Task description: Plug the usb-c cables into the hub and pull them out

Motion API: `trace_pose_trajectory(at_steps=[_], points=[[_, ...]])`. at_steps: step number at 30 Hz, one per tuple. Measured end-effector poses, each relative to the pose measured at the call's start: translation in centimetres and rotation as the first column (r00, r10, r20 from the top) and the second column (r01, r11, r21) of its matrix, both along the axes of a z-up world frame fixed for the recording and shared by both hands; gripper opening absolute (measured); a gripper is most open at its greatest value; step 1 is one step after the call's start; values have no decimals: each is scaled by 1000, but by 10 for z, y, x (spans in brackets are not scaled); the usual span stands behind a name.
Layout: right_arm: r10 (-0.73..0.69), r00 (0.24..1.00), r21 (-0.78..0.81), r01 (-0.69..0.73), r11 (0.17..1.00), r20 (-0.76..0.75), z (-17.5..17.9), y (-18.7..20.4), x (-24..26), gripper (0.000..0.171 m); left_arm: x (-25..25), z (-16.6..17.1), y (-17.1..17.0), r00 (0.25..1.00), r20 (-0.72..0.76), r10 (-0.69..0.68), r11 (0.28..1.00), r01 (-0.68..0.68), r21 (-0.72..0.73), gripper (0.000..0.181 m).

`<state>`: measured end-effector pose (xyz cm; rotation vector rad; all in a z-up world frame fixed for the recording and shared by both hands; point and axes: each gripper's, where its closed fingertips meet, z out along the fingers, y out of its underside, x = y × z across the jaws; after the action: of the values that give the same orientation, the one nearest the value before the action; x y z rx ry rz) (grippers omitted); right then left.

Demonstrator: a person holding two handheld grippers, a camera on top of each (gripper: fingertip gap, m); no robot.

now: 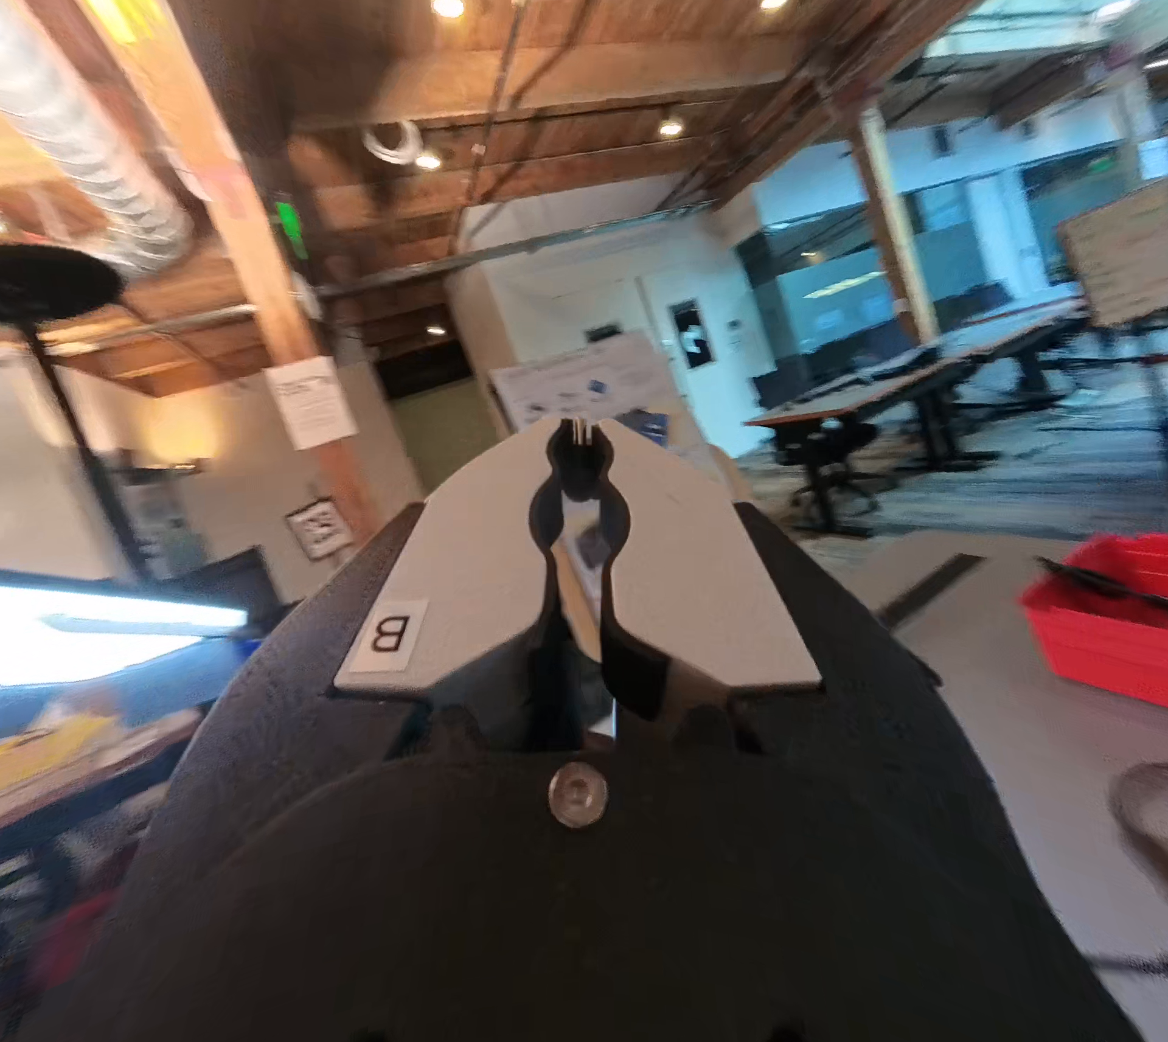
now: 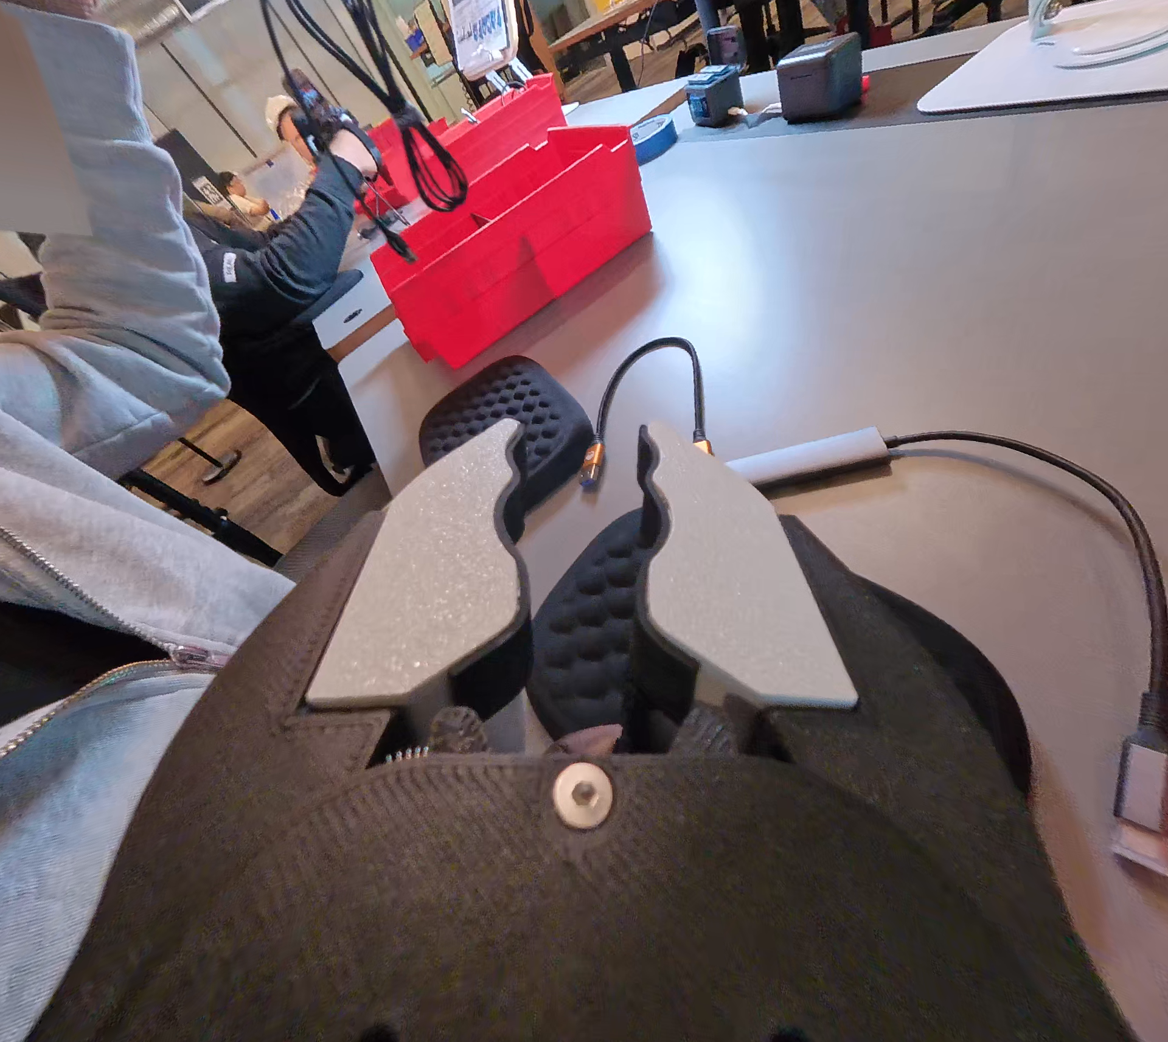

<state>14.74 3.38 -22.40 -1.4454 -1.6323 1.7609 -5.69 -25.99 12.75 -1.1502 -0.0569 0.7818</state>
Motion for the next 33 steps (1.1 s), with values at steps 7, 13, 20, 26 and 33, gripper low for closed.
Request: trace_pose_trajectory(at_steps=[7, 13, 20, 26, 33], points=[[32, 999, 114, -32, 993, -2, -5, -9, -6, 33, 66, -136, 97, 934, 157, -322, 913, 350, -211, 6], [96, 989, 195, -73, 978, -112, 17, -28, -22, 33, 136, -233, 176, 763, 347, -546, 766, 622, -161, 6], [354, 894, 478, -191, 857, -277, 29, -70, -22, 36, 170, -313, 219, 694, 425, -581, 676, 702, -222, 6], [482, 853, 618, -271, 738, -201, 0, -87, -27, 31, 187, -321, 214, 654, 382, -653, 611, 753, -245, 7], [517, 795, 514, -313, 799, -319, 6, -112, -34, 7, 188, -320, 208, 631, 351, -692, 604, 772, -199, 8]])
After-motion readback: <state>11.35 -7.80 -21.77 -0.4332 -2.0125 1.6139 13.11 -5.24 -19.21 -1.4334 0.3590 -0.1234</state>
